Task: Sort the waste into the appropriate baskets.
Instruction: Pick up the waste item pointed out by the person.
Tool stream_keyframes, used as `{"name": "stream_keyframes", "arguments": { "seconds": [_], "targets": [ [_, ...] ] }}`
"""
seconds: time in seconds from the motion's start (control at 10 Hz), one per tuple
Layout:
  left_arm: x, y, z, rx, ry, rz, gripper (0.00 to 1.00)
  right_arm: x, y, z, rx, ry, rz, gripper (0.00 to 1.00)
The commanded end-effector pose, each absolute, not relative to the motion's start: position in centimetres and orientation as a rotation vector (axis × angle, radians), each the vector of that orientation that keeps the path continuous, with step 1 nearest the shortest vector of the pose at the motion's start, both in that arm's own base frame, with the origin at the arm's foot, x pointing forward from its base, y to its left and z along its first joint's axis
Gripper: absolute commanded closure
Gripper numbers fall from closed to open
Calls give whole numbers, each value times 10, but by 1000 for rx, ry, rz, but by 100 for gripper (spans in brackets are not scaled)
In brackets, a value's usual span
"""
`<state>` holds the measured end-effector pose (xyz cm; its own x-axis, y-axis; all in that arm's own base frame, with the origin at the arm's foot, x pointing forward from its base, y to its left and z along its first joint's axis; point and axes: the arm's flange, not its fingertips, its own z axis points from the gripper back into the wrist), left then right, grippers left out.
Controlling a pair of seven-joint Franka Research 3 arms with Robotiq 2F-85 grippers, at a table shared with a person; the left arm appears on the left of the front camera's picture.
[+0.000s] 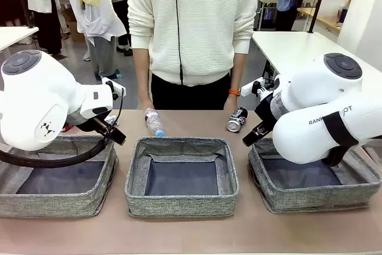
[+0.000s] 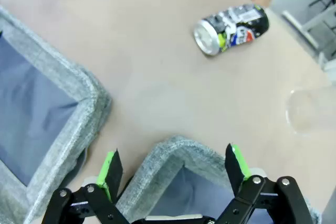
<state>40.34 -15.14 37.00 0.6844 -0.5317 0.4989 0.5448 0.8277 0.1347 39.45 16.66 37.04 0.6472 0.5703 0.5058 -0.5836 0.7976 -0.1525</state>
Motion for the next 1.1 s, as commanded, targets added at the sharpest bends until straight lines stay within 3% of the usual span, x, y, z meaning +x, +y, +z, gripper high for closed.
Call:
{"name": "stream_keyframes", "arguments": {
  "seconds": [0.0, 1.0],
  "targets": [
    [403, -151, 370, -25, -551, -603, 0, 395, 167, 371, 25, -567, 656, 0],
    [403, -151, 370, -25, -551, -603, 0, 395, 167, 371, 25, -567, 656, 0]
  ]
}}
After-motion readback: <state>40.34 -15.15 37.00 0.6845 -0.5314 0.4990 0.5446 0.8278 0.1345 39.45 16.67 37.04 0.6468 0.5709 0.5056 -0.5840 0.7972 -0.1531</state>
